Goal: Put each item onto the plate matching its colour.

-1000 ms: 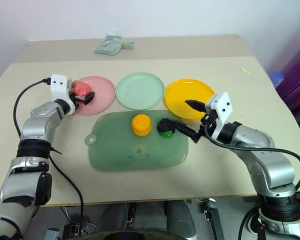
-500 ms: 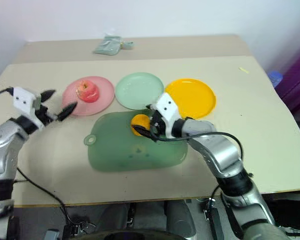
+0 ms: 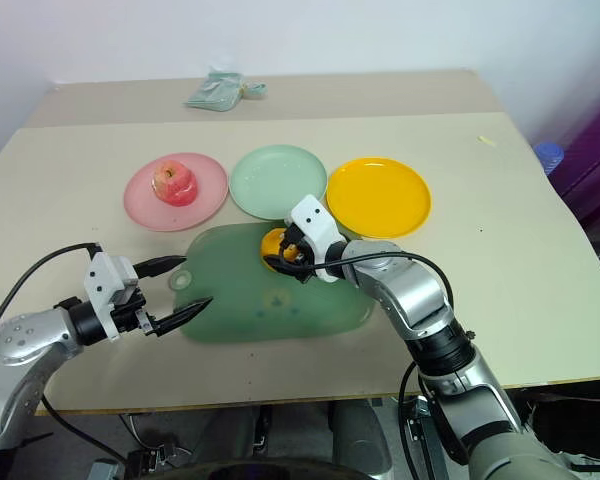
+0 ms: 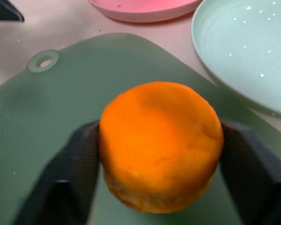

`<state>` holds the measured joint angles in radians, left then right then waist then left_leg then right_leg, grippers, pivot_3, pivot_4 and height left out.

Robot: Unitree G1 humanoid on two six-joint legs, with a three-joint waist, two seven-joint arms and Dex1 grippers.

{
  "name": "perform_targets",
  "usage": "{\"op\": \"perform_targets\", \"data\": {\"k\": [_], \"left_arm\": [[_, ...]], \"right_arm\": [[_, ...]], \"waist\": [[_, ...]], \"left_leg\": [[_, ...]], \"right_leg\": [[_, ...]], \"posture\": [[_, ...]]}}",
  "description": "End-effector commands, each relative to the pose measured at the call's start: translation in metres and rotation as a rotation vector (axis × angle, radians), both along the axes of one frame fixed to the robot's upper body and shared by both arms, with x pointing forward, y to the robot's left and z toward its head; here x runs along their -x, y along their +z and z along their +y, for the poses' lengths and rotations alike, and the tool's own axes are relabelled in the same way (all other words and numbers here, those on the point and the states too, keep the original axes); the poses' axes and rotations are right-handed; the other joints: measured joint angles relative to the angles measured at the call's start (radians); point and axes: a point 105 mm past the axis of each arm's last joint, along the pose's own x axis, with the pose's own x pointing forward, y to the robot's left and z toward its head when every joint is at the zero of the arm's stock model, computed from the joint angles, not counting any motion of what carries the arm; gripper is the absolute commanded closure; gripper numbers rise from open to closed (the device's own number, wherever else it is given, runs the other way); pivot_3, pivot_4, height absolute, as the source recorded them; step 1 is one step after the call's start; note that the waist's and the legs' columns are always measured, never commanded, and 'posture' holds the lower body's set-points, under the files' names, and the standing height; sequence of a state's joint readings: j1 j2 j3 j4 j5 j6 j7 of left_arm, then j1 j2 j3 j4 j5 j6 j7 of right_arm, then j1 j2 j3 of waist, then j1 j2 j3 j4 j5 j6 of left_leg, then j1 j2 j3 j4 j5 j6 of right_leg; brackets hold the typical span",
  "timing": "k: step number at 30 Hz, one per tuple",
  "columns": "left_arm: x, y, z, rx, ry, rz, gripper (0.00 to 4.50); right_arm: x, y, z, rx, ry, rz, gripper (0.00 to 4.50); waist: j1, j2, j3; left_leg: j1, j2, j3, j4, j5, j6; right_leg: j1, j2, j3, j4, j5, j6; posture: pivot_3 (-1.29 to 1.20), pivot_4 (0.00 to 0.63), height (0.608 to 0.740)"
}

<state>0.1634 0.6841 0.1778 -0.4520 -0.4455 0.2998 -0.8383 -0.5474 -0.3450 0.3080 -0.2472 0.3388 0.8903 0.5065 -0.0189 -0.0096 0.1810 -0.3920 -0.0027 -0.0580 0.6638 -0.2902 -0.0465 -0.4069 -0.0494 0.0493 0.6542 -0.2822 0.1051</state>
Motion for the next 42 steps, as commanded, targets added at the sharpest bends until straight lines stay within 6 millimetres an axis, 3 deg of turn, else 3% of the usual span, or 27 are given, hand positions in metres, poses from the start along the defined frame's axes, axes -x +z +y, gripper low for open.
{"op": "perform_targets", "data": {"k": [1, 5, 8, 11, 12, 14, 16, 21, 23, 26, 29, 31, 34, 38, 42], "left_arm": [[0.004, 0.005, -0.009, 0.005, -0.035, -0.027, 0.00], [0.007, 0.005, -0.016, 0.019, -0.062, -0.023, 0.00], [0.011, 0.005, -0.028, 0.046, -0.101, -0.018, 0.00], [0.011, 0.003, -0.037, 0.058, -0.121, -0.016, 0.00], [0.010, 0.003, -0.037, 0.058, -0.121, -0.016, 0.00], [0.009, 0.000, -0.037, 0.058, -0.122, -0.016, 0.00], [0.008, -0.002, -0.036, 0.057, -0.120, -0.018, 0.00], [0.009, -0.005, -0.027, 0.058, -0.086, -0.015, 0.00], [0.010, -0.006, -0.026, 0.054, -0.084, -0.012, 0.00], [0.012, -0.006, -0.025, 0.050, -0.088, -0.011, 0.00], [0.012, -0.005, -0.024, 0.051, -0.092, -0.014, 0.00], [0.012, -0.005, -0.023, 0.052, -0.092, -0.017, 0.00], [0.009, -0.004, -0.016, 0.060, -0.061, -0.023, 0.00], [0.005, 0.005, 0.002, 0.112, 0.043, -0.045, 0.00], [-0.002, 0.009, 0.028, 0.136, 0.179, -0.071, 0.00]], "right_arm": [[-0.007, 0.051, -0.001, -0.123, -0.028, -0.140, 1.71], [-0.032, 0.074, -0.034, -0.160, -0.225, -0.199, 1.71], [-0.063, 0.069, -0.084, -0.141, -0.478, -0.167, 1.71], [-0.082, 0.055, -0.114, -0.097, -0.600, -0.141, 1.71], [-0.085, 0.052, -0.117, -0.095, -0.610, -0.137, 1.71], [-0.091, 0.050, -0.120, -0.108, -0.617, -0.138, 0.62], [-0.089, 0.059, -0.117, -0.102, -0.569, -0.201, 0.06], [-0.057, 0.080, -0.100, -0.141, -0.334, -0.294, 0.06], [-0.036, 0.070, -0.094, -0.122, -0.212, -0.254, 0.06], [-0.011, 0.040, -0.089, -0.033, -0.086, -0.161, 0.06], [0.000, 0.016, -0.084, 0.011, -0.046, -0.081, 0.06], [-0.004, 0.000, -0.084, 0.072, -0.075, -0.061, 0.06], [-0.016, -0.001, -0.084, 0.101, -0.141, -0.105, 0.97], [-0.015, 0.025, -0.063, 0.037, -0.092, -0.201, 2.86], [-0.030, 0.043, -0.032, -0.027, -0.096, -0.237, 2.86]], "waist": [[0.000, 0.000, 0.000], [0.004, 0.000, 0.000], [0.006, 0.000, 0.000], [0.005, 0.000, 0.000], [0.002, 0.000, 0.000], [-0.003, 0.002, 0.001], [-0.013, 0.004, 0.002], [-0.024, 0.004, 0.002], [-0.021, 0.004, 0.002], [-0.014, 0.004, 0.002], [-0.015, 0.004, 0.002], [-0.022, 0.004, 0.002], [-0.023, 0.004, 0.002], [-0.023, 0.004, 0.002], [-0.026, 0.004, 0.002]], "left_leg": [[0.000, 0.000, 0.000, 0.000, 0.000, 0.000], [0.000, 0.000, 0.000, 0.000, 0.000, 0.000], [0.000, 0.000, 0.000, 0.000, 0.000, 0.000], [0.000, -0.001, 0.000, 0.000, 0.000, 0.000], [0.000, -0.001, 0.001, 0.000, 0.000, 0.000], [0.000, -0.001, 0.002, 0.000, 0.000, 0.000], [0.000, 0.000, 0.003, -0.001, 0.000, 0.000], [0.000, 0.001, 0.003, -0.001, 0.000, 0.001], [-0.001, 0.001, 0.002, -0.001, -0.001, 0.001], [0.000, 0.002, 0.000, -0.001, -0.001, 0.001], [0.000, 0.002, 0.001, -0.001, -0.001, 0.001], [0.001, 0.001, 0.001, -0.001, -0.001, 0.001], [0.001, 0.001, 0.001, -0.001, -0.001, 0.001], [0.001, 0.001, 0.001, -0.001, -0.001, 0.001], [0.001, 0.002, 0.000, -0.001, -0.001, 0.001]], "right_leg": [[0.000, 0.000, 0.000, 0.000, 0.000, 0.000], [0.000, 0.000, 0.000, 0.000, 0.000, 0.000], [0.000, -0.001, 0.000, 0.000, 0.000, 0.000], [0.001, -0.001, 0.000, 0.000, 0.000, 0.000], [0.001, -0.001, 0.000, 0.000, 0.000, 0.000], [-0.001, 0.000, 0.001, 0.000, 0.000, 0.000], [-0.002, 0.002, 0.002, 0.000, 0.000, 0.000], [-0.002, 0.002, 0.002, 0.000, 0.000, 0.000], [-0.001, 0.002, 0.002, -0.001, 0.000, 0.000], [0.002, 0.001, 0.001, -0.002, 0.000, 0.000], [0.002, 0.001, 0.001, -0.003, 0.000, 0.000], [0.002, 0.001, 0.001, -0.002, 0.000, 0.000], [0.002, 0.002, 0.001, -0.002, 0.000, 0.000], [0.001, 0.002, 0.001, -0.002, 0.000, 0.000], [0.001, 0.002, 0.001, -0.002, 0.000, 0.000]], "posture": [[0.00, 0.150, 0.740], [0.00, 0.150, 0.740], [0.00, 0.150, 0.740], [0.00, 0.150, 0.740], [0.00, 0.150, 0.740], [0.00, 0.150, 0.740], [0.00, 0.150, 0.740], [0.00, 0.150, 0.740], [0.00, 0.150, 0.740], [0.00, 0.150, 0.740], [0.00, 0.150, 0.740], [0.00, 0.150, 0.740], [0.00, 0.150, 0.740], [0.00, 0.150, 0.740], [0.00, 0.150, 0.740]]}}
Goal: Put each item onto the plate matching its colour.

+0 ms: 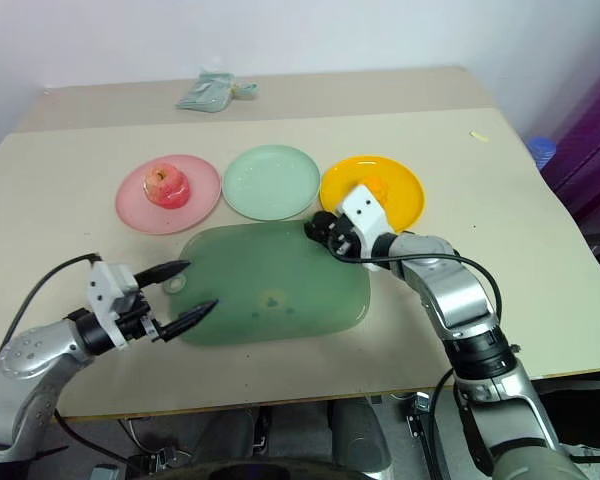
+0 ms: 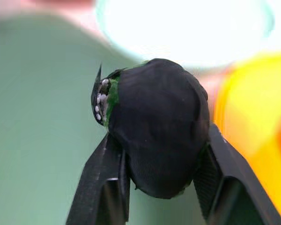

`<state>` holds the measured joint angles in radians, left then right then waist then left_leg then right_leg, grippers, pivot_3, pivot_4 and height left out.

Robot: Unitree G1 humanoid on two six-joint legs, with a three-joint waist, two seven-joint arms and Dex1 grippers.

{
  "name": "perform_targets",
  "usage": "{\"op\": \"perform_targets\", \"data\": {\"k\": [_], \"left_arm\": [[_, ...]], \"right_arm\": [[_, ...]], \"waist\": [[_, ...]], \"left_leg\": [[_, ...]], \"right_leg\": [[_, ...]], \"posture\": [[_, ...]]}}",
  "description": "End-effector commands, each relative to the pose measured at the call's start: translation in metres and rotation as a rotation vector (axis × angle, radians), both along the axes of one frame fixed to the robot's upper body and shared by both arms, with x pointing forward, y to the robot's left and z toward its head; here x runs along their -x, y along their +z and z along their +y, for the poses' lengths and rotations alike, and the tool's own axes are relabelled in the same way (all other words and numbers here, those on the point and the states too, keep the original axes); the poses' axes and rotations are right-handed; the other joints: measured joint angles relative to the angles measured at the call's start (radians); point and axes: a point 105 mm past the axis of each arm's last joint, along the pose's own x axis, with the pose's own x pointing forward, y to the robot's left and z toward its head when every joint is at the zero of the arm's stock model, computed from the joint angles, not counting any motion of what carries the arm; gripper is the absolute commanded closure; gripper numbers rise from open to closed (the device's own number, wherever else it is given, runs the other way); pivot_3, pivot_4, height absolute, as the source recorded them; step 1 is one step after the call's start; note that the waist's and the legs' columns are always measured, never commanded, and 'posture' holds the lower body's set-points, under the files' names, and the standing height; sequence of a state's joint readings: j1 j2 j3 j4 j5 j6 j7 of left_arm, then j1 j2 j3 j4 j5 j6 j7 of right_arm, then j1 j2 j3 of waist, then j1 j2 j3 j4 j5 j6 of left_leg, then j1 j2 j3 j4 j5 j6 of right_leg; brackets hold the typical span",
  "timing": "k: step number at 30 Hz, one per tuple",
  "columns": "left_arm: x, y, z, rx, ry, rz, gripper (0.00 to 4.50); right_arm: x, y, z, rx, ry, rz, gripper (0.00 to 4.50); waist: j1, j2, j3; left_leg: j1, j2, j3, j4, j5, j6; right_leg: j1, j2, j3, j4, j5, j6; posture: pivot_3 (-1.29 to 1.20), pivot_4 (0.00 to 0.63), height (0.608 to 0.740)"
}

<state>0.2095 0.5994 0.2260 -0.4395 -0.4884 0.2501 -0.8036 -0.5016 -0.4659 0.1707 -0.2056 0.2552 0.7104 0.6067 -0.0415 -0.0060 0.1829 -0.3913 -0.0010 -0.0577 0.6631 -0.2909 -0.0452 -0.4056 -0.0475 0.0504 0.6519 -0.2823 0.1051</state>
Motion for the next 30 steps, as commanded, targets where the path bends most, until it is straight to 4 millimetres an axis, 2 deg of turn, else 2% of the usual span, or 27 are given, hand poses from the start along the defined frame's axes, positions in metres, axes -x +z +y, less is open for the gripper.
{"op": "perform_targets", "data": {"k": [1, 5, 9, 12, 15, 16, 18, 20, 24, 25, 26, 28, 30], "left_arm": [[-0.005, 0.008, 0.027, 0.021, 0.130, -0.034, 0.00], [-0.009, 0.007, 0.040, 0.023, 0.200, -0.044, 0.00], [-0.008, 0.011, 0.035, 0.034, 0.210, -0.053, 0.00], [-0.006, 0.014, 0.031, 0.040, 0.222, -0.063, 0.00], [-0.005, 0.019, 0.035, 0.055, 0.272, -0.077, 0.00], [-0.005, 0.021, 0.039, 0.059, 0.296, -0.082, 0.00], [-0.004, 0.022, 0.049, 0.060, 0.349, -0.089, 0.00], [-0.003, 0.020, 0.071, 0.042, 0.434, -0.090, 0.00], [-0.001, 0.020, 0.097, -0.005, 0.534, -0.094, 0.00], [0.001, 0.020, 0.111, -0.022, 0.579, -0.094, 0.00], [0.002, 0.020, 0.120, -0.032, 0.608, -0.095, 0.00], [0.004, 0.020, 0.131, -0.047, 0.638, -0.091, 0.00], [0.004, 0.018, 0.134, -0.066, 0.647, -0.082, 0.00]], "right_arm": [[-0.017, 0.030, 0.035, -0.069, 0.001, -0.083, 2.86], [-0.046, 0.029, 0.066, -0.090, -0.045, -0.065, 2.86], [-0.071, 0.026, 0.085, -0.126, -0.077, -0.027, 2.86], [-0.079, 0.036, 0.088, -0.166, -0.066, -0.053, 1.94], [-0.074, 0.053, 0.076, -0.174, -0.038, -0.149, 0.43], [-0.071, 0.055, 0.067, -0.169, -0.031, -0.170, 0.05], [-0.060, 0.058, 0.043, -0.169, -0.010, -0.190, 0.05], [-0.043, 0.058, 0.007, -0.152, 0.008, -0.230, 0.05], [-0.017, 0.052, -0.047, -0.119, 0.009, -0.225, 0.05], [-0.005, 0.040, -0.075, -0.099, -0.025, -0.176, 0.05], [0.004, 0.033, -0.093, -0.083, -0.047, -0.140, 0.05], [0.024, 0.017, -0.122, -0.049, -0.082, -0.059, 0.05], [0.044, 0.001, -0.141, -0.043, -0.102, 0.023, 0.05]], "waist": [[-0.006, 0.000, 0.000], [-0.001, 0.000, 0.000], [0.002, 0.000, 0.000], [0.002, 0.000, 0.000], [0.000, 0.000, 0.000], [0.000, 0.000, 0.000], [0.001, 0.000, 0.000], [0.006, -0.001, 0.000], [0.013, -0.001, 0.000], [0.013, 0.000, 0.000], [0.019, 0.000, 0.000], [0.023, -0.001, 0.000], [0.027, -0.001, 0.000]], "left_leg": [[0.000, 0.000, 0.000, 0.000, 0.000, 0.000], [0.000, 0.000, 0.000, 0.000, 0.000, 0.000], [-0.001, -0.002, 0.000, 0.000, 0.000, -0.001], [-0.001, -0.002, 0.001, 0.000, 0.000, -0.001], [-0.001, -0.002, 0.000, -0.001, 0.000, -0.001], [-0.002, -0.002, 0.001, -0.001, 0.000, -0.001], [-0.002, -0.001, 0.000, -0.001, 0.000, -0.001], [-0.002, -0.001, 0.000, -0.001, 0.000, 0.000], [-0.001, -0.002, 0.000, -0.001, 0.000, 0.000], [-0.001, -0.002, 0.001, -0.001, 0.000, 0.000], [-0.001, -0.002, 0.001, -0.001, 0.000, 0.000], [0.000, -0.001, 0.000, -0.001, 0.000, 0.000], [0.000, -0.001, 0.001, -0.001, 0.000, 0.001]], "right_leg": [[0.000, 0.000, 0.000, 0.000, 0.000, 0.000], [-0.002, 0.001, 0.000, 0.002, 0.000, 0.000], [-0.002, -0.003, 0.000, 0.002, 0.000, 0.000], [-0.002, -0.003, 0.000, 0.002, 0.000, 0.000], [-0.003, -0.003, 0.000, 0.002, 0.000, 0.000], [-0.003, -0.003, 0.000, 0.002, 0.000, 0.000], [-0.003, -0.003, 0.000, 0.002, 0.000, 0.000], [-0.002, -0.003, -0.001, 0.001, 0.000, 0.000], [-0.001, -0.004, -0.001, -0.002, 0.000, 0.000], [0.000, -0.003, -0.001, -0.001, 0.000, 0.000], [0.000, -0.002, -0.001, -0.002, 0.000, 0.000], [0.001, 0.000, -0.001, -0.002, 0.000, 0.000], [0.001, 0.000, -0.001, -0.002, 0.000, 0.000]], "posture": [[0.00, 0.150, 0.740], [0.00, 0.150, 0.740], [0.00, 0.150, 0.740], [0.00, 0.150, 0.740], [0.00, 0.150, 0.740], [0.00, 0.150, 0.740], [0.00, 0.150, 0.740], [0.00, 0.150, 0.740], [0.00, 0.150, 0.740], [0.00, 0.150, 0.740], [0.00, 0.150, 0.740], [0.00, 0.150, 0.740], [0.00, 0.150, 0.740]]}}
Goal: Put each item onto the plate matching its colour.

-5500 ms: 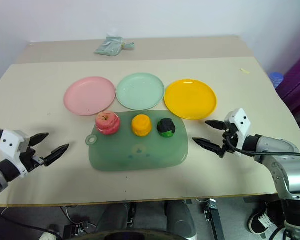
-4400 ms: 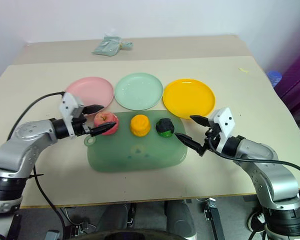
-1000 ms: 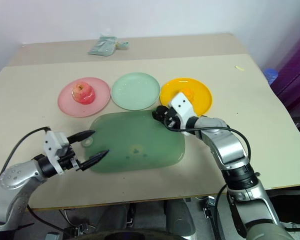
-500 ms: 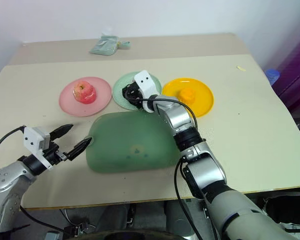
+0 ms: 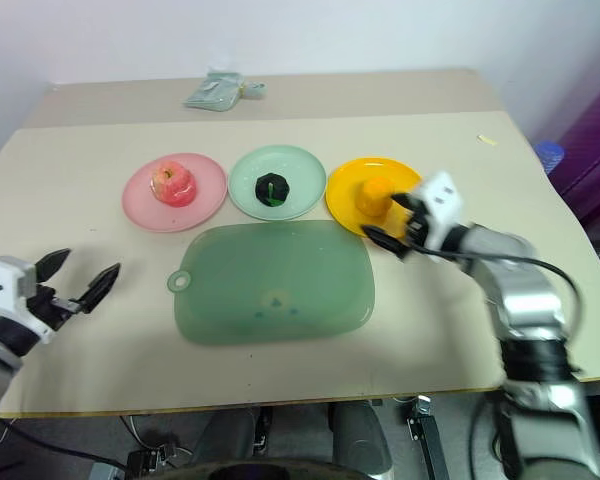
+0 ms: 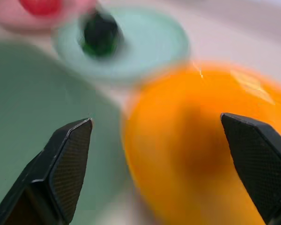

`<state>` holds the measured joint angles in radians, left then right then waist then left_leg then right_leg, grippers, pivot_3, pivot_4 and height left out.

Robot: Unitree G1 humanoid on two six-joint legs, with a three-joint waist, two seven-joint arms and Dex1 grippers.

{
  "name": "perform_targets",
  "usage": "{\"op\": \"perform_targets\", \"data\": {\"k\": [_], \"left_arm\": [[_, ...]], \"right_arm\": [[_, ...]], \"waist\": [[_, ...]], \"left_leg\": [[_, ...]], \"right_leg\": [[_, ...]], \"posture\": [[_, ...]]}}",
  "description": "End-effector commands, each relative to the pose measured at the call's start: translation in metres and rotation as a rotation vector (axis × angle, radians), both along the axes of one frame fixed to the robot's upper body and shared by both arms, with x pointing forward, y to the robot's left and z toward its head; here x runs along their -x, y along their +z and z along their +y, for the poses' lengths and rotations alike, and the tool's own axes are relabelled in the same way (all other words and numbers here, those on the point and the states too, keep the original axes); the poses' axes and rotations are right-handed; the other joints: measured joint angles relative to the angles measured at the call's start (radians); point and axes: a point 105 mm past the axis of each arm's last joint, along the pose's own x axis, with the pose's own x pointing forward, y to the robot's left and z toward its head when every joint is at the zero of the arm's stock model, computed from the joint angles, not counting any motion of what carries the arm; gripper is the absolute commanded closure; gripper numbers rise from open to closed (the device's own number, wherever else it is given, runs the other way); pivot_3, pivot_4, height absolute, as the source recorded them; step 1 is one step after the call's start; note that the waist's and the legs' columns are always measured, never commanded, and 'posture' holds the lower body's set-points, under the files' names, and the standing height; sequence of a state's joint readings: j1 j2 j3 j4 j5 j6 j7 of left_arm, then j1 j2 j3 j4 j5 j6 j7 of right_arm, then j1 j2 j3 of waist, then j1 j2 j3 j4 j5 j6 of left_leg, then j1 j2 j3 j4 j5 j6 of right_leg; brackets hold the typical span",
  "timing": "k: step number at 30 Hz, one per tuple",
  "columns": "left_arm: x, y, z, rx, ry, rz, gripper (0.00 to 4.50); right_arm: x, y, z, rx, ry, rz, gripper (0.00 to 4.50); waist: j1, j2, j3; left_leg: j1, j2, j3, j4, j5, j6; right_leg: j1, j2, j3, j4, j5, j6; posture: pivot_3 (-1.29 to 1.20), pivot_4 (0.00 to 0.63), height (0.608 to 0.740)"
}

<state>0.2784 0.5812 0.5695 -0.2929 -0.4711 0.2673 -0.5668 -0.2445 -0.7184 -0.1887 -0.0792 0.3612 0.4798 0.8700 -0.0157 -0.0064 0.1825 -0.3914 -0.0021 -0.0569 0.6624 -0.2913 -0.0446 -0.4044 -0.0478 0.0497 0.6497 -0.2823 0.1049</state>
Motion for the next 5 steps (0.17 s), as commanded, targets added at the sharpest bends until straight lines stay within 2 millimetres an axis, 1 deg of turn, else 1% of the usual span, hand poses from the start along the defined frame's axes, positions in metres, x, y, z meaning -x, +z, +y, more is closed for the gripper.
{"op": "perform_targets", "data": {"k": [1, 3, 5], "left_arm": [[0.0024, 0.0108, 0.0074, -0.049, 0.020, -0.028, 0.00], [0.0017, 0.0121, 0.0055, -0.049, 0.017, -0.031, 0.00], [0.0006, 0.0125, 0.0035, -0.047, 0.017, -0.034, 0.00]], "right_arm": [[0.0277, 0.0003, -0.0158, -0.015, 0.022, 0.035, 0.05], [0.0328, -0.0033, -0.0215, -0.013, 0.012, 0.052, 0.05], [0.0329, -0.0046, -0.0244, -0.028, -0.005, 0.056, 0.05]], "waist": [[0.001, 0.000, 0.000], [-0.005, 0.000, 0.000], [-0.008, 0.000, 0.000]], "left_leg": [[0.000, 0.000, 0.000, 0.000, 0.000, 0.000], [0.001, 0.000, 0.001, 0.001, 0.000, 0.000], [0.003, 0.001, 0.003, 0.001, 0.000, 0.000]], "right_leg": [[0.001, 0.000, 0.000, 0.000, 0.000, 0.000], [0.001, 0.000, 0.001, 0.000, 0.000, 0.000], [0.002, 0.000, 0.002, 0.001, 0.000, 0.000]], "posture": [[0.00, 0.150, 0.740], [0.00, 0.150, 0.740], [0.00, 0.150, 0.740]]}}
